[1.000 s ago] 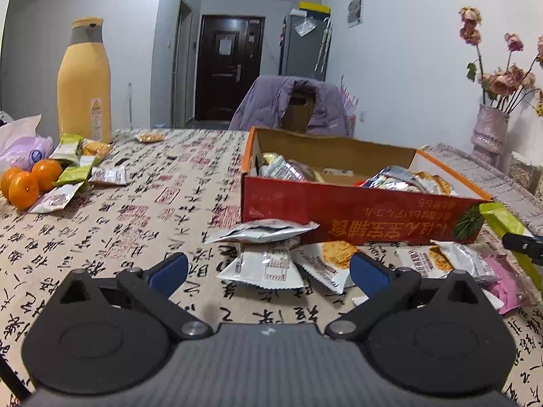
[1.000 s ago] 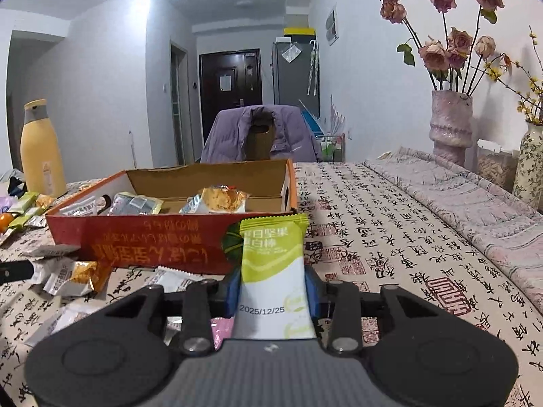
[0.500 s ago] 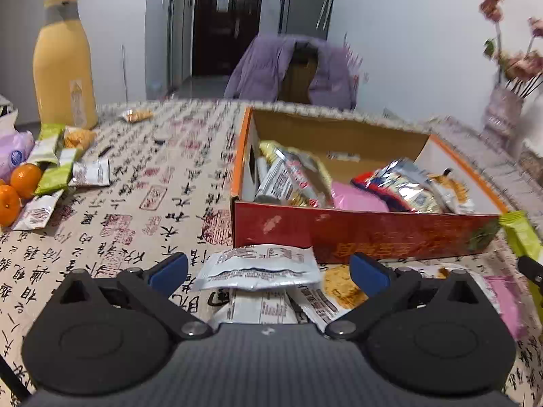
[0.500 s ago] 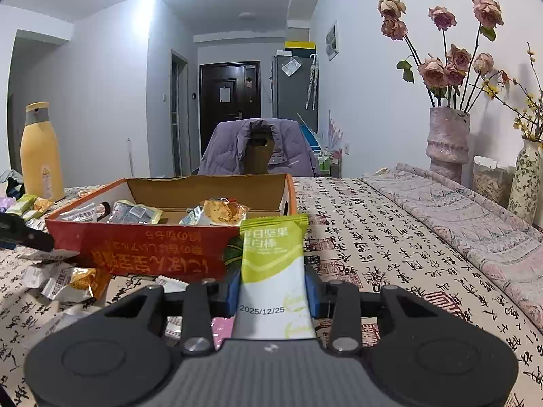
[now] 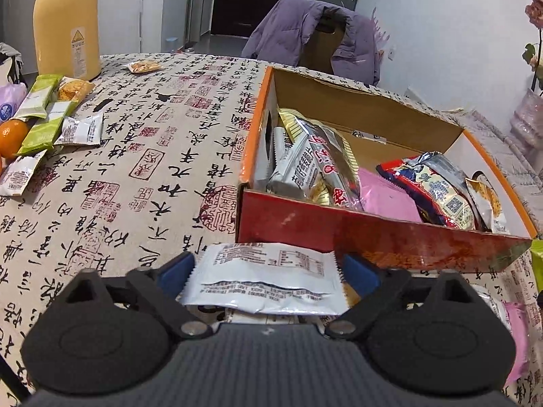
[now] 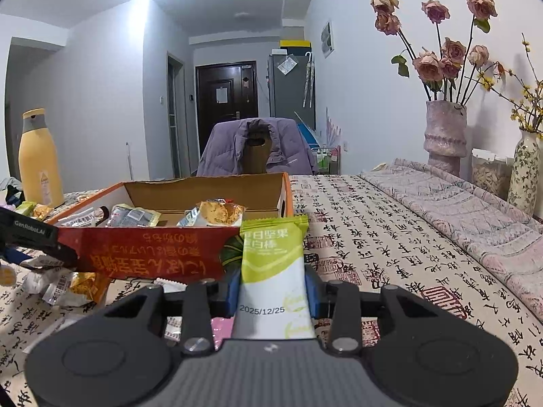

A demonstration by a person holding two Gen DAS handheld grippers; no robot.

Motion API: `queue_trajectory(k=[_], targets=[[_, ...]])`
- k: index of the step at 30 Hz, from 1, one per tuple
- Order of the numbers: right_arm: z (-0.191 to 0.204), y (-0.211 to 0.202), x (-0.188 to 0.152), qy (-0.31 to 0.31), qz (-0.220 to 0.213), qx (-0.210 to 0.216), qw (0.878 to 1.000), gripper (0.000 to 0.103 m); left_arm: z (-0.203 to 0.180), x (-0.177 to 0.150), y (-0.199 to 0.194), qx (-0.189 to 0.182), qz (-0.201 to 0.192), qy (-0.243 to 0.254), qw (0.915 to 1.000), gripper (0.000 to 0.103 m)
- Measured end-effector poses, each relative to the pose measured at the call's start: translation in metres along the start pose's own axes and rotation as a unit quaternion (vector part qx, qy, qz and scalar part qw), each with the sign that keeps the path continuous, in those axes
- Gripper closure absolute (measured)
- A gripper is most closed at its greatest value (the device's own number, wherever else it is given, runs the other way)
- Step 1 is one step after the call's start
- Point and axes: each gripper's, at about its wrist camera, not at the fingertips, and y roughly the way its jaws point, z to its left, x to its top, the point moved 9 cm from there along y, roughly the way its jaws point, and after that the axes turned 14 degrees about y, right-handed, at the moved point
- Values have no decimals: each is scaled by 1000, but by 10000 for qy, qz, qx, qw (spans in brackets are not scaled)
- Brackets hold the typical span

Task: Organize snacks
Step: 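Grasp a white packet with the left tool while the right tool holds the bar, then carry the white packet and snack bar into the orange box and release both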

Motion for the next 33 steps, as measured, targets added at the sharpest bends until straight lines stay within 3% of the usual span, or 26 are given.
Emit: queue_trajectory(k=[9,17,26,33], targets=[[0,-1,0,10,-40,28,10000,66,4,-2,-4,-103,-39,-136,9998,21],[2,-2,0,-33,-81,29,10000,66,6,-9,-17,-109,-189,-181,9996,23],[9,-9,1,-144,-199,135,9996,66,2,-7,-55,-43,-785,-1,9969,23],[29,-19,22,-281,-421,424,9978,66,-9,6,-88,-128,-1317,42,9912,23]])
